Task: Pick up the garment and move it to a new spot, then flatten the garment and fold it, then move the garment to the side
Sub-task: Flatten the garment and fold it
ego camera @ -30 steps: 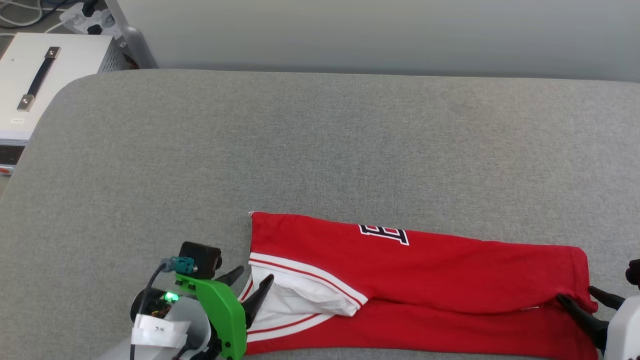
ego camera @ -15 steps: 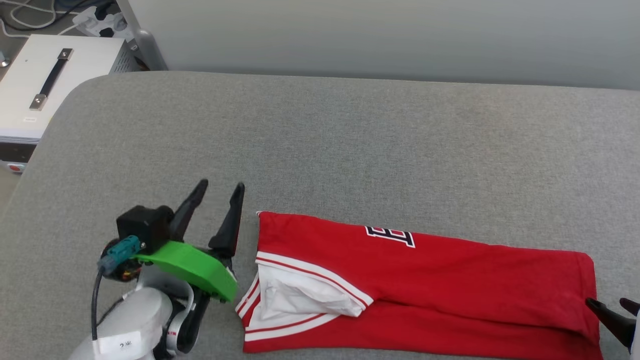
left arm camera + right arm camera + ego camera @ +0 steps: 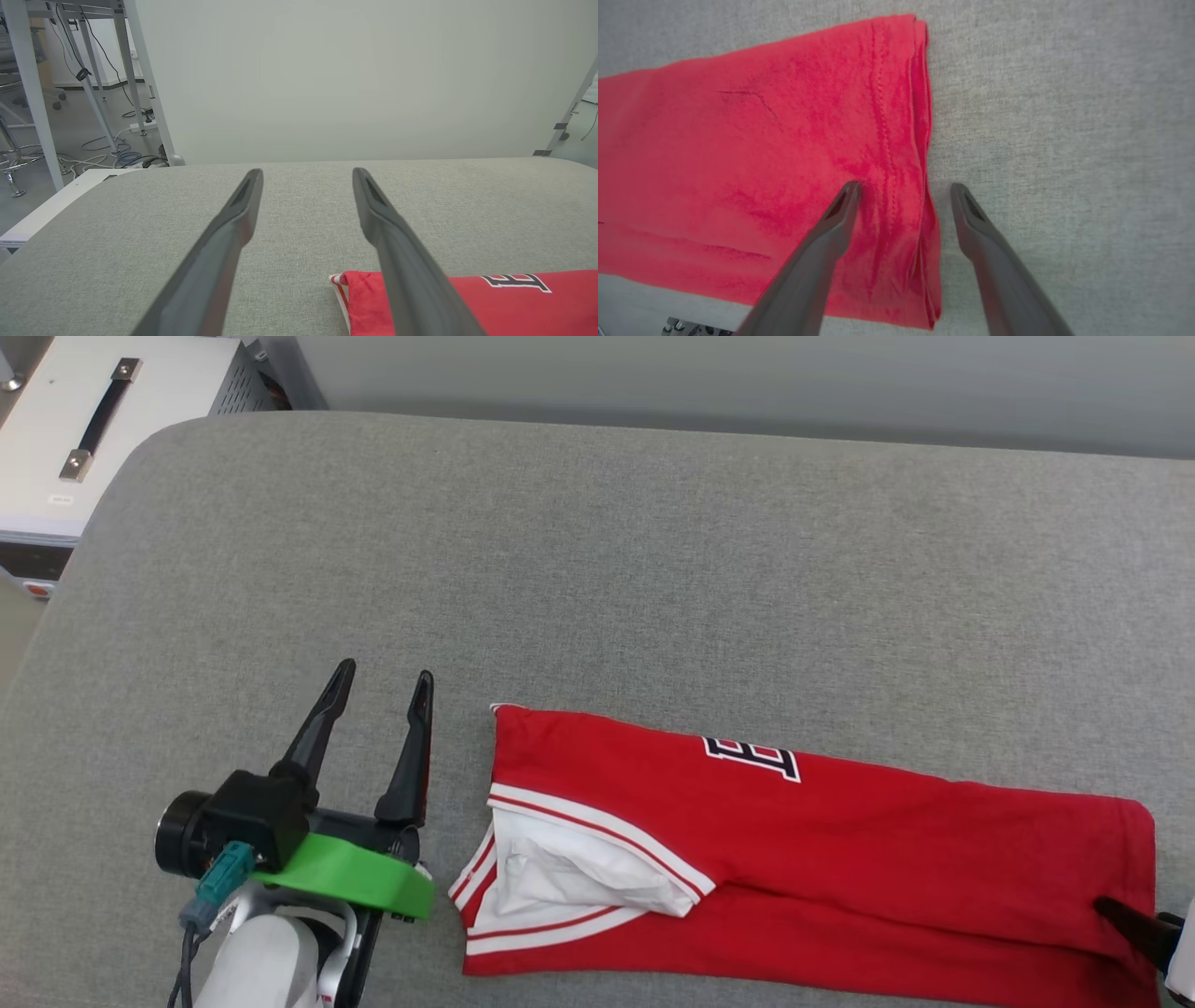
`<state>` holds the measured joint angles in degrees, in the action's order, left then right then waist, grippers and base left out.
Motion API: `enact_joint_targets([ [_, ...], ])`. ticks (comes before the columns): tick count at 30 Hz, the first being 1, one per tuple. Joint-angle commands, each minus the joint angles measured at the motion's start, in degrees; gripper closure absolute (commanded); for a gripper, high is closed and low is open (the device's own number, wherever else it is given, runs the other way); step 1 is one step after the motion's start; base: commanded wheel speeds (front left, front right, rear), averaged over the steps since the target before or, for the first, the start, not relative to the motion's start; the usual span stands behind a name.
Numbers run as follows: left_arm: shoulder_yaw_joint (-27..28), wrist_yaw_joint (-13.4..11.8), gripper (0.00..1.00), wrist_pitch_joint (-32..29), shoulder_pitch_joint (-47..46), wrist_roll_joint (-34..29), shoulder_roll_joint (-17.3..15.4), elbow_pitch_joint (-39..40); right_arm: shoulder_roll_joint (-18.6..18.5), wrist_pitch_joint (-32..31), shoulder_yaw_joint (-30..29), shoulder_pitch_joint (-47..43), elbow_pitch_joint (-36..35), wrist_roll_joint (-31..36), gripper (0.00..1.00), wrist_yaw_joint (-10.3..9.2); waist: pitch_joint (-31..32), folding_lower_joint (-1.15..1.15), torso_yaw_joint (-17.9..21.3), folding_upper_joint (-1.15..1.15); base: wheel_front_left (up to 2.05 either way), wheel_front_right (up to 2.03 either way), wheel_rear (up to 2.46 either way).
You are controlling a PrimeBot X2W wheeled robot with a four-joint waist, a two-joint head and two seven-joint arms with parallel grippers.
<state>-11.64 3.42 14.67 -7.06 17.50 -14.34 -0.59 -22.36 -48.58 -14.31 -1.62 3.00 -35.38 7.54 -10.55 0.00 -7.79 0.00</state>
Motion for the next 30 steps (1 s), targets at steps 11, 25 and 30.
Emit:
enact_joint_targets([
  [11,4.50,3.93,0.00,0.32,0.19,-4.63,5.53,-2.58,3.74,-1.65,1.99,0.71,4.60,-0.91,0.00,-0.05,-1.49,0.00,-1.86,0.00,0.00,0.00,0.00],
  [25,3.29,4.05,0.00,0.32,0.10,-3.74,4.85,-3.12,5.72,0.53,9.26,1.22,6.79,-3.46,0.52,-0.05,-0.74,0.00,-0.91,0.00,0.00,0.00,0.00],
  [30,3.11,4.06,0.00,0.32,-0.05,-3.49,4.72,-3.25,4.76,4.04,9.70,1.85,8.24,-3.94,1.00,-0.05,-0.72,0.00,-0.62,0.00,0.00,0.00,0.00],
])
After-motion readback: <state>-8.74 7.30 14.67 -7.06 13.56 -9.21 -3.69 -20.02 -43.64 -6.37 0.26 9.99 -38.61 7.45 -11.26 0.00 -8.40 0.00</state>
